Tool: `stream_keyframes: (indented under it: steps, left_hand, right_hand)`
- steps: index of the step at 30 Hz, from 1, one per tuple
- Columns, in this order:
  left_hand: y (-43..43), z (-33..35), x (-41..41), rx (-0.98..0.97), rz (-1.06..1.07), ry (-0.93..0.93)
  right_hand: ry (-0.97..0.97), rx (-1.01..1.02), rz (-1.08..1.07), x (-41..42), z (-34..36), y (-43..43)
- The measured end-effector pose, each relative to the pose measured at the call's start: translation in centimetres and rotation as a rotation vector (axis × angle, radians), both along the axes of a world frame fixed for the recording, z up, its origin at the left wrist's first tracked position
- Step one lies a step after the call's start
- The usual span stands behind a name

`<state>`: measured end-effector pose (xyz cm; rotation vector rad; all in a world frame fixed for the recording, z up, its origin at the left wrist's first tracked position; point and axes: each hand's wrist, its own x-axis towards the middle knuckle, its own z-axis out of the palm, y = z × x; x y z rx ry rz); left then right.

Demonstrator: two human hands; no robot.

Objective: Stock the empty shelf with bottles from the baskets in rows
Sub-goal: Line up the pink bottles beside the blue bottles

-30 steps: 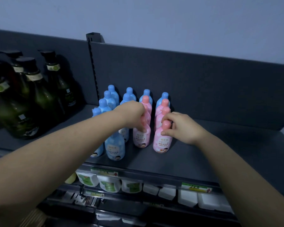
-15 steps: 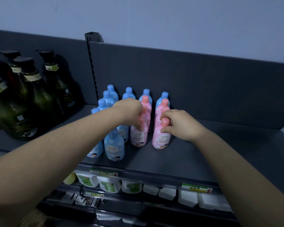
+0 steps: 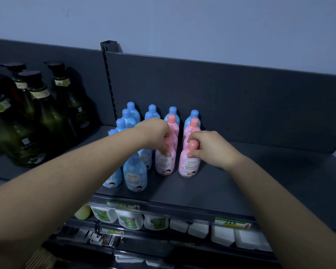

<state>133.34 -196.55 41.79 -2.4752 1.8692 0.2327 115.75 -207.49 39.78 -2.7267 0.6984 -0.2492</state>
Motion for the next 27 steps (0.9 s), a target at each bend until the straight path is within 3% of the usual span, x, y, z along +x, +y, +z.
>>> stream_keyframes:
  steps: [9, 27]
  left_hand:
    - [-0.1, -0.5, 0.5, -0.049, -0.027, 0.023]
    - [0.2, -0.8, -0.4, -0.032, 0.020, 0.037]
  right_hand:
    - [0.025, 0.030, -0.039, 0.1, 0.3, 0.1]
    - [0.274, -0.068, -0.074, 0.3, 2.7, 1.8]
